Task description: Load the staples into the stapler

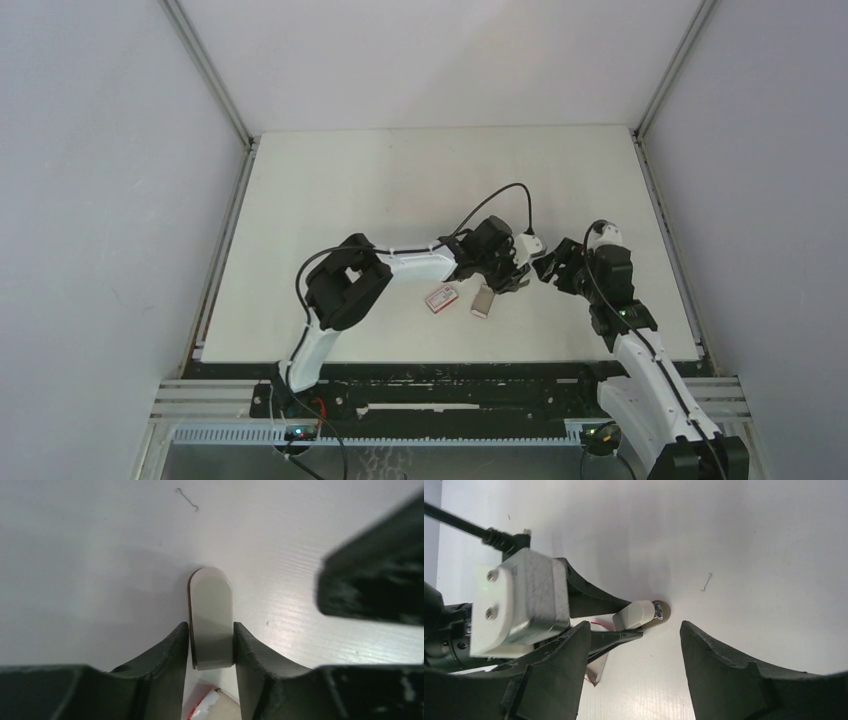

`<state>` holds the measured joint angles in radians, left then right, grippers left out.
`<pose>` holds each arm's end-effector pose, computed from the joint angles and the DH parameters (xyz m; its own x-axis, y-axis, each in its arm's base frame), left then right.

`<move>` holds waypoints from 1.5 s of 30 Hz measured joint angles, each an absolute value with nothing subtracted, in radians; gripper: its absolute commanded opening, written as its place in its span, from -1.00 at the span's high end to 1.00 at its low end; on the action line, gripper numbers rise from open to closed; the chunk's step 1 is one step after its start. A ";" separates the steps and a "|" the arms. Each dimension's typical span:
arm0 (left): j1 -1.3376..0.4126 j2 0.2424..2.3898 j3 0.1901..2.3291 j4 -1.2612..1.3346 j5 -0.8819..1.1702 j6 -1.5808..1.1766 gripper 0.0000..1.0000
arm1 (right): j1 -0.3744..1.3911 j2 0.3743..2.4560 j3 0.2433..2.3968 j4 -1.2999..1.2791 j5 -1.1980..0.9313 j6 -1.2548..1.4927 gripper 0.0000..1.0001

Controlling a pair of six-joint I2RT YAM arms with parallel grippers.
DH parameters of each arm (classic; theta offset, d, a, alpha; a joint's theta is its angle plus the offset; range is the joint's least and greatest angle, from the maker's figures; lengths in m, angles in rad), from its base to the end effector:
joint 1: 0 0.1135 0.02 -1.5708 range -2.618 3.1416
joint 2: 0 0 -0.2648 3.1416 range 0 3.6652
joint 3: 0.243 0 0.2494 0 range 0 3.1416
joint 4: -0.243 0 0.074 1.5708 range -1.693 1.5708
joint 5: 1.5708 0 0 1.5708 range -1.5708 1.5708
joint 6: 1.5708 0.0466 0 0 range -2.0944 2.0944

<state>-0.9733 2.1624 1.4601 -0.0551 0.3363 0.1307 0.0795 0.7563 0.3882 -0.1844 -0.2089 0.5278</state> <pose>0.2556 -0.4030 0.1417 -0.2639 0.6065 -0.7500 0.9579 0.2559 -0.1301 0.1753 0.0237 0.2013 -0.5797 0.4481 -0.6806 0.0443 0.8513 0.5227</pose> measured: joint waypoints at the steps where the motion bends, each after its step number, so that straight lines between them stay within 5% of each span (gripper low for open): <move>1: -0.975 2.169 1.472 -0.062 0.330 0.130 0.40 | 0.080 0.743 0.384 -0.186 -0.204 0.529 -0.31; 8: -0.982 2.180 1.502 -0.097 0.306 0.121 0.99 | 0.078 0.646 0.378 -0.212 -0.167 0.540 -0.40; 33: -0.986 1.717 1.015 0.233 0.337 -0.216 1.00 | 0.083 0.695 0.242 0.043 -0.597 0.982 -0.75; 40: -0.998 1.694 1.002 0.231 0.354 -0.233 1.00 | 0.165 0.723 0.239 0.120 -0.606 1.034 -0.07; 44: -0.999 1.668 0.995 0.229 0.351 -0.237 1.00 | 0.193 0.749 0.239 0.125 -0.586 1.039 0.96; 45: -0.999 1.664 0.993 0.228 0.350 -0.236 1.00 | 0.194 0.750 0.238 0.125 -0.581 1.040 1.00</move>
